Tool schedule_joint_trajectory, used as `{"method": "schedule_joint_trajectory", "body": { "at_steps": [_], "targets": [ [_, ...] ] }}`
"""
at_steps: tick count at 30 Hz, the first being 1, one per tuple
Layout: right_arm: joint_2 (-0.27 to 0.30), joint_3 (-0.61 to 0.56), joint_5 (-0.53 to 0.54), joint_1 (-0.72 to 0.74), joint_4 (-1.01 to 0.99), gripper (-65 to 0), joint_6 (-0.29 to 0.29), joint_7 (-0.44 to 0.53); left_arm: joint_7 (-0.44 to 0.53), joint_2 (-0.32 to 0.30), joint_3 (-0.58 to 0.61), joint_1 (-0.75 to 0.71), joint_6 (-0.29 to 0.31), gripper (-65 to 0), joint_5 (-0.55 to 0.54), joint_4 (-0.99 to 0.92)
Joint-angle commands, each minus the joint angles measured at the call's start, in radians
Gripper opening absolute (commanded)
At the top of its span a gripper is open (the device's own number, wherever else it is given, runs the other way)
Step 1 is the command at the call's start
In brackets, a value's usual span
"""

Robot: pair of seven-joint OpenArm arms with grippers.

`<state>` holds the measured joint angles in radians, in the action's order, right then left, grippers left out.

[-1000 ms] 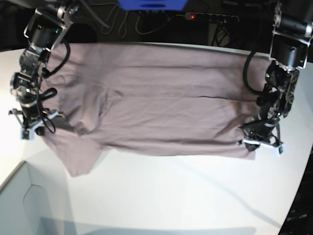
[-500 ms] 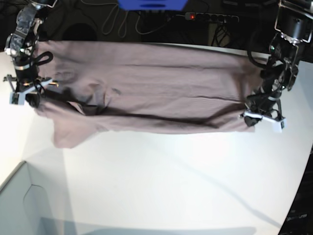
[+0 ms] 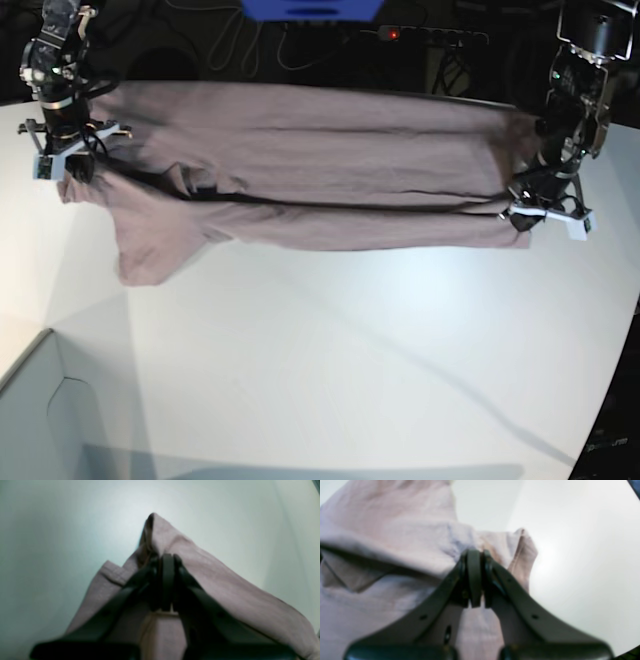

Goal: Layout the t-shirt on the table in an organized manner, then fold the t-shirt properly
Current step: 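Grasp the folded edge with both grippers and fold it toward the collar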

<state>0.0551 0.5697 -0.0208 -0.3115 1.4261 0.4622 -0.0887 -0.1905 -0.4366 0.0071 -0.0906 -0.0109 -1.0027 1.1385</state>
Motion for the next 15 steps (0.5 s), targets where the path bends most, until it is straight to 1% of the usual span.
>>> {"method": "schedule_joint_trajectory", "body": {
  "at_steps": [1, 3, 4, 6, 8, 9, 11, 13, 15],
  "targets": [
    [0.013, 0.005, 0.008, -0.005, 0.015, -65.0, -0.003, 0.023, 0.015, -0.011, -0.006, 0.009, 0.009, -64.9, -0.002, 0.011],
    [0.013, 0.005, 0.008, -0.005, 0.017, -65.0, -0.003, 0.02, 0.009, -0.011, -0.006, 0.004, 0.009, -64.0, -0.002, 0.011],
    [0.013, 0.005, 0.008, -0.005, 0.017, -64.3, -0.003, 0.016, -0.011, -0.011, -0.008, 0.002, 0.009, -62.0, -0.002, 0.016],
    [0.015, 0.006, 0.008, -0.005, 0.02, -58.6, -0.003, 0.016, -0.062, -0.011, -0.011, 0.002, 0.009, -55.0, -0.011, 0.025],
    [0.015, 0.011, 0.008, -0.007, 0.025, -51.5, -0.003, 0.023, -0.093, -0.012, -0.012, 0.004, 0.009, -46.6, -0.006, 0.044],
    [0.015, 0.013, 0.008, -0.007, 0.032, -48.2, -0.003, 0.023, -0.093, -0.015, -0.014, 0.002, 0.009, -42.9, -0.011, 0.059],
    [0.015, 0.019, 0.008, -0.012, 0.055, -44.8, -0.003, 0.023, -0.094, -0.018, -0.014, 0.001, 0.009, -37.8, -0.011, 0.088],
    [0.01, 0.039, 0.009, -0.019, 0.089, -43.0, -0.003, 0.023, -0.091, -0.02, -0.014, -0.01, 0.009, -34.8, -0.011, 0.123],
    [0.009, 0.051, 0.009, -0.021, 0.123, -42.6, -0.003, 0.022, -0.091, -0.02, -0.043, -0.018, 0.009, -34.2, -0.011, 0.159]
  ]
}}
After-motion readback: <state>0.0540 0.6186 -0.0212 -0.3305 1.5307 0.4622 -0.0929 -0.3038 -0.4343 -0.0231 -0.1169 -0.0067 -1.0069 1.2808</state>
